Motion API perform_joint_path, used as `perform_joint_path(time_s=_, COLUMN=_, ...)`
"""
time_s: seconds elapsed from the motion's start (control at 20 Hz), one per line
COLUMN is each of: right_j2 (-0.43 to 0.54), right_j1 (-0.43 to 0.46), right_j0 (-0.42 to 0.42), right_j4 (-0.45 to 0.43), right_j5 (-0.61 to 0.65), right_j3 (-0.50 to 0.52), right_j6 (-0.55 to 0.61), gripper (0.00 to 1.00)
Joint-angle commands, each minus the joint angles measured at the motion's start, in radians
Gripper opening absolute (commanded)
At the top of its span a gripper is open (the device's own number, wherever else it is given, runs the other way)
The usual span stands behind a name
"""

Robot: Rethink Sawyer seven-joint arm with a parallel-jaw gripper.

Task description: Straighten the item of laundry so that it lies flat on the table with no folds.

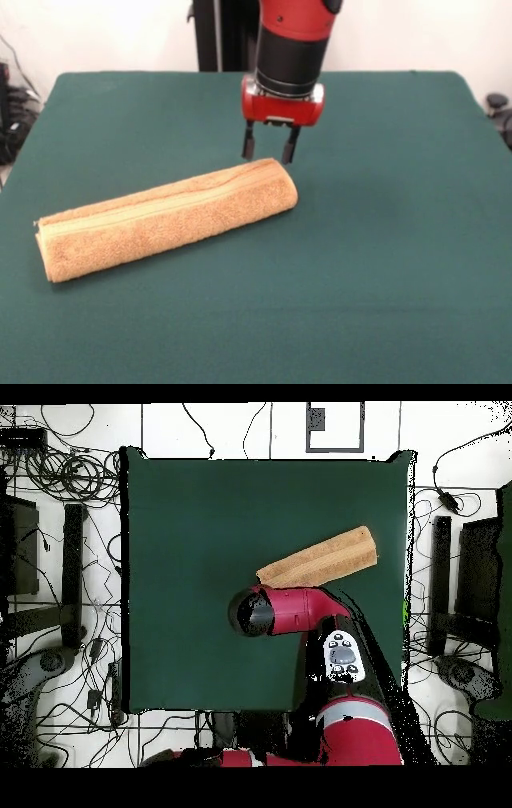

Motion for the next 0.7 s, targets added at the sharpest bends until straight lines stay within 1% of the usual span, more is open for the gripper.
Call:
perform_joint_path(time_s=0.05, right_j2=0.127, right_j1=0.077, right_j0=0.015, right_j4=-0.024, right_j5=-0.109, right_j3=0.084, right_j6=0.064, gripper=1.00)
perform_joint_path(time_s=0.5, right_j2=0.089, right_j1=0.107, right_j0=0.046, right_j4=-0.020, right_j5=-0.203, right_j3=0.099, right_j6=0.116, gripper=1.00)
perform_joint_path(time_s=0.7, right_j2=0.061, right_j1=0.155, right_j0=0.068, right_j4=-0.007, right_j5=-0.245, right_j3=0.082, right_j6=0.145, gripper=1.00)
